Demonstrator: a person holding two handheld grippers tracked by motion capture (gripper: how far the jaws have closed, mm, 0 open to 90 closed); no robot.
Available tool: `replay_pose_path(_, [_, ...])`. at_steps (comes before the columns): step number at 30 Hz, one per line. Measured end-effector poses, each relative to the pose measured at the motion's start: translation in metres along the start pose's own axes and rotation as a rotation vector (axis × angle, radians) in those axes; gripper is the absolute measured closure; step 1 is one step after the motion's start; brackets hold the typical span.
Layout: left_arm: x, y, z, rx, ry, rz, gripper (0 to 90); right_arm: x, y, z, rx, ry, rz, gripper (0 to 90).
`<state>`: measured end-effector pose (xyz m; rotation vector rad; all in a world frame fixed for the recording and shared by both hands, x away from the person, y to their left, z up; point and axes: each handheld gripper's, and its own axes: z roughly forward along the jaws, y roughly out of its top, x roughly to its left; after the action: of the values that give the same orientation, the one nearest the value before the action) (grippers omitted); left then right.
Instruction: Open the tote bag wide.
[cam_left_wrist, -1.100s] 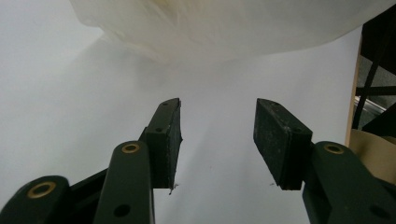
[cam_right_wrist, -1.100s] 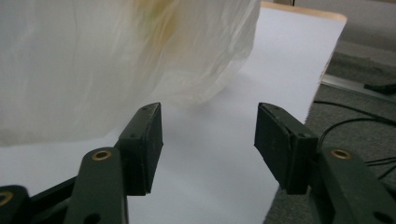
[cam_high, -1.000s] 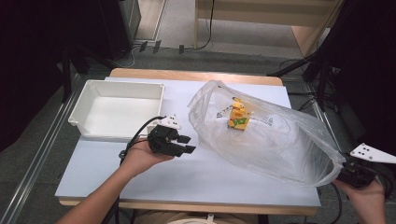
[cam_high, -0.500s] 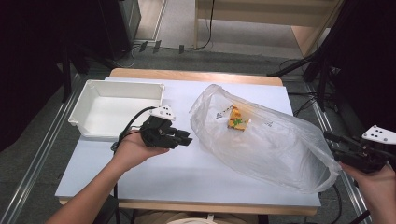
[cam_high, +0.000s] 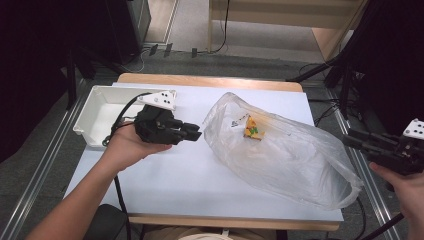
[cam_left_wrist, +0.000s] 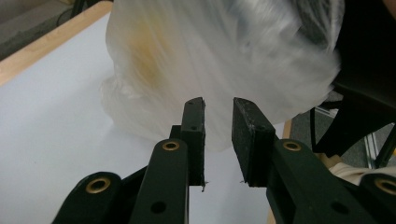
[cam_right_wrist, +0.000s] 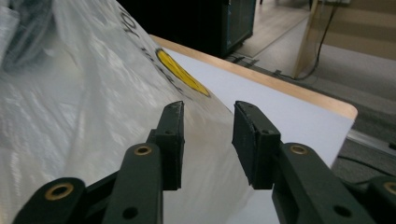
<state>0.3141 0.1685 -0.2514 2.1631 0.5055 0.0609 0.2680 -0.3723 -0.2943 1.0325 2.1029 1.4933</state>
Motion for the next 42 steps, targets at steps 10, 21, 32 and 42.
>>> replay_pose_path(10, [-0.021, 0.042, -0.019, -0.021, -0.035, 0.081, 79.1, 0.030, 0.042, -0.009, -0.016, 0.064, -0.074, 83.8])
replay_pose_path(21, [-0.048, 0.073, 0.011, 0.042, -0.081, 0.141, 83.1, 0.082, 0.046, 0.014, 0.039, 0.184, -0.179, 88.6])
replay_pose_path(32, [-0.037, 0.069, 0.059, 0.116, -0.039, 0.166, 82.4, 0.085, 0.024, 0.043, 0.112, 0.199, -0.239, 88.5])
replay_pose_path(42, [-0.005, 0.061, 0.087, 0.159, 0.019, 0.122, 81.8, 0.063, 0.020, 0.077, 0.160, 0.168, -0.227, 88.6])
